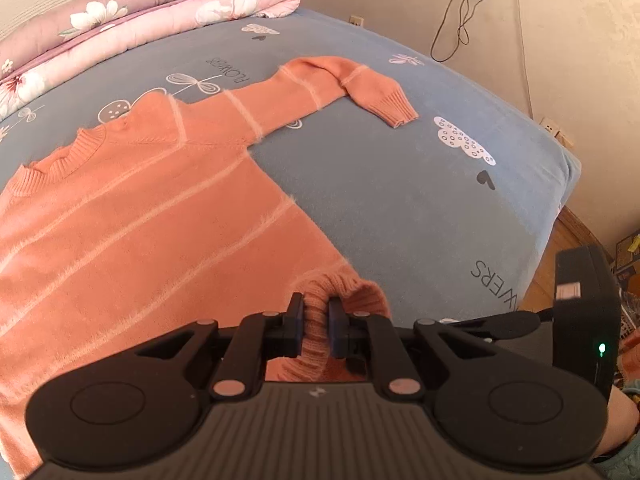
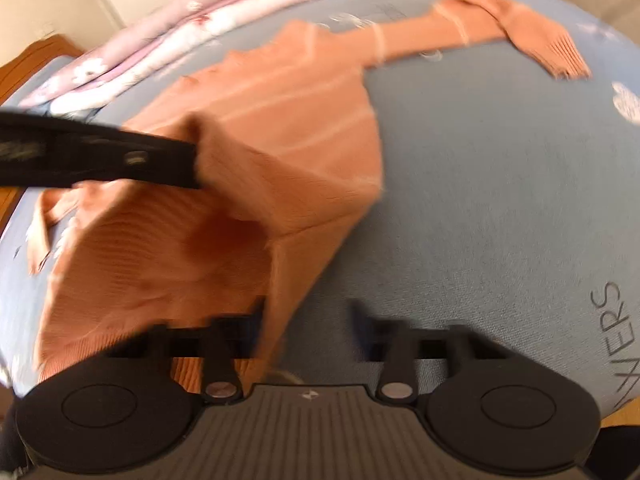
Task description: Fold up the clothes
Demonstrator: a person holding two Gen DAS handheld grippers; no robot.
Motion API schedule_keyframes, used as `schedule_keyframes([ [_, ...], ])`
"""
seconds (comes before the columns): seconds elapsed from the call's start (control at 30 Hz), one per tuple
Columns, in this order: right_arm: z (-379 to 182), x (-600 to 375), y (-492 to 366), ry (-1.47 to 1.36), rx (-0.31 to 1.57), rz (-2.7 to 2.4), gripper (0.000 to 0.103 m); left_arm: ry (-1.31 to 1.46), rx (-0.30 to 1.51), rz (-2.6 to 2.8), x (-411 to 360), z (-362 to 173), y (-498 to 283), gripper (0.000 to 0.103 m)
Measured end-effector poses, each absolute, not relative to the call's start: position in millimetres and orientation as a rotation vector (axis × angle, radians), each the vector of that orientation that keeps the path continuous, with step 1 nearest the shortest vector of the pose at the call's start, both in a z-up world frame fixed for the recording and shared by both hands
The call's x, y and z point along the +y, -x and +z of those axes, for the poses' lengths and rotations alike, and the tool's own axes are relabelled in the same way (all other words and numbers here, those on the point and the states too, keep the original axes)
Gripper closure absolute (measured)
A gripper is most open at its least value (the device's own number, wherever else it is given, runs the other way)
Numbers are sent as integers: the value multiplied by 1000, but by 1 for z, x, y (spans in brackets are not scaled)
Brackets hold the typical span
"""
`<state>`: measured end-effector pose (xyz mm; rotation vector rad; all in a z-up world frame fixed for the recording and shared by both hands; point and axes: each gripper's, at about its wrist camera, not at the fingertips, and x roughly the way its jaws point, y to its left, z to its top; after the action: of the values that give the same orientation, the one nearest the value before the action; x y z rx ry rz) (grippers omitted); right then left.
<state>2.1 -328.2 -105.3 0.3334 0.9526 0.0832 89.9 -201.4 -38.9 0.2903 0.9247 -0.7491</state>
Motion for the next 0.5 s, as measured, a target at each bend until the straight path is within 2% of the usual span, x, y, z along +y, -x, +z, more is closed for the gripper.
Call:
schedule_keyframes([
  [0.13,-95,-333,9,-300,938,45,98,-284,929,-769,-202,-38,-90,93],
  [0.3,-103,-341,15,-329,1010,8,97,-297,973,-788,-209,-54,-84,92],
  [0.37,-107,-342,14,-335,1033,-7,94,-314,988,-810,-213,-59,-78,92],
  [0.43,-105,-345,20,-318,1040,-26,83,-317,1019,-836,-218,-64,-72,87],
  [0.5,-98,-352,29,-310,1027,-53,77,-333,1048,-883,-224,-67,-63,80],
])
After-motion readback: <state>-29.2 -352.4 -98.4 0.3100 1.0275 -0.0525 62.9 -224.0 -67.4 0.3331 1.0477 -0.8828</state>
